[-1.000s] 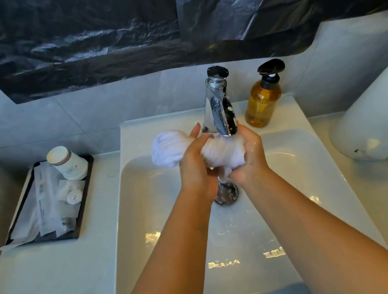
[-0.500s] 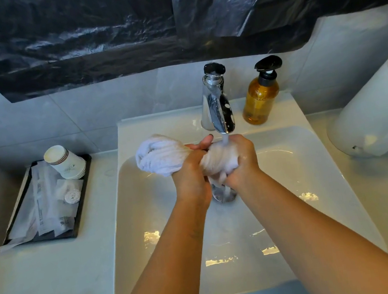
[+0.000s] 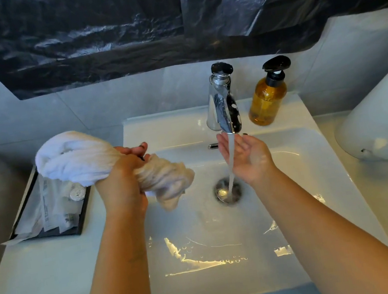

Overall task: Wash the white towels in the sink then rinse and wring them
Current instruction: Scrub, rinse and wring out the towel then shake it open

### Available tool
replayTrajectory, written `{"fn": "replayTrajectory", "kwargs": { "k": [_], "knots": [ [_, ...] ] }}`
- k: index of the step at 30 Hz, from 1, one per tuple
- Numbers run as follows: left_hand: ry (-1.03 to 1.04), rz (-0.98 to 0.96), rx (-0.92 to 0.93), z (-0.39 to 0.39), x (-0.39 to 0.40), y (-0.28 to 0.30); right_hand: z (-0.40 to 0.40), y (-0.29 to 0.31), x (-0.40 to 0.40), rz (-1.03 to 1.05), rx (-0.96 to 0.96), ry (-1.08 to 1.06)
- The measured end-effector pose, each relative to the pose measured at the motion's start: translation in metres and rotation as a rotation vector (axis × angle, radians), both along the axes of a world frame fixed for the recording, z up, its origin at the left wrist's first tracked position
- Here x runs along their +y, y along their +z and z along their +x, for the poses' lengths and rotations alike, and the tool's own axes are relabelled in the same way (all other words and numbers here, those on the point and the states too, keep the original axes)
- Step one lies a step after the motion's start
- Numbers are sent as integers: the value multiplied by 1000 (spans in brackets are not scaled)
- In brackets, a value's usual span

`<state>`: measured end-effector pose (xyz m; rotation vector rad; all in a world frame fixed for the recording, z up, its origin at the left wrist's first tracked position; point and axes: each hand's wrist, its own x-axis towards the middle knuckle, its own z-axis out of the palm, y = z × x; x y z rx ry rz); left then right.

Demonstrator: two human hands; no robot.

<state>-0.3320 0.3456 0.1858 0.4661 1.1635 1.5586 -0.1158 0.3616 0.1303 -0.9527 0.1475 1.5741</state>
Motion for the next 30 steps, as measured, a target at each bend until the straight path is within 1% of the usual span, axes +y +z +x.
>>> {"fn": "replayTrajectory", "kwargs": {
  "k": [3,6,8,11,13,17,19,20,23,25,27,29,30],
  "knots": [
    [-53,16,107,-12,-11,-15,-30,-7,-7,16,17,23],
    [-71,-55,117,-19,-17,-35,-56,-26,-38,-38,50,75],
    [-79,-107,131,-23,-19,-41,-57,-38,-55,-81,104,0],
    [-96,-152,177,-23,-23,-46,-40,-45,-57,-71,178,-179],
    [-126,-154,198,-19,-28,-45,-35,-40,-47,-49,158,-191],
    [-199,-195,293,-9,-31,-44,-46,-22,-35,-11,88,-41],
    [-209,-230,310,-3,-33,-40,-64,-20,-43,-1,30,105],
    [-207,-224,318,-2,-33,-39,-73,-25,-50,-27,-2,184],
    [-148,-226,420,-2,-37,-38,-89,-49,-79,-166,5,333],
    [-137,-232,512,-7,-42,-43,-87,-64,-88,-221,-99,423],
    [-167,-217,579,-12,-43,-47,-82,-68,-89,-215,-290,480],
    [-215,-225,586,-14,-42,-47,-72,-61,-87,-174,-462,453],
    [-222,-245,546,-14,-41,-47,-63,-56,-87,-124,-553,409]
  ]
}}
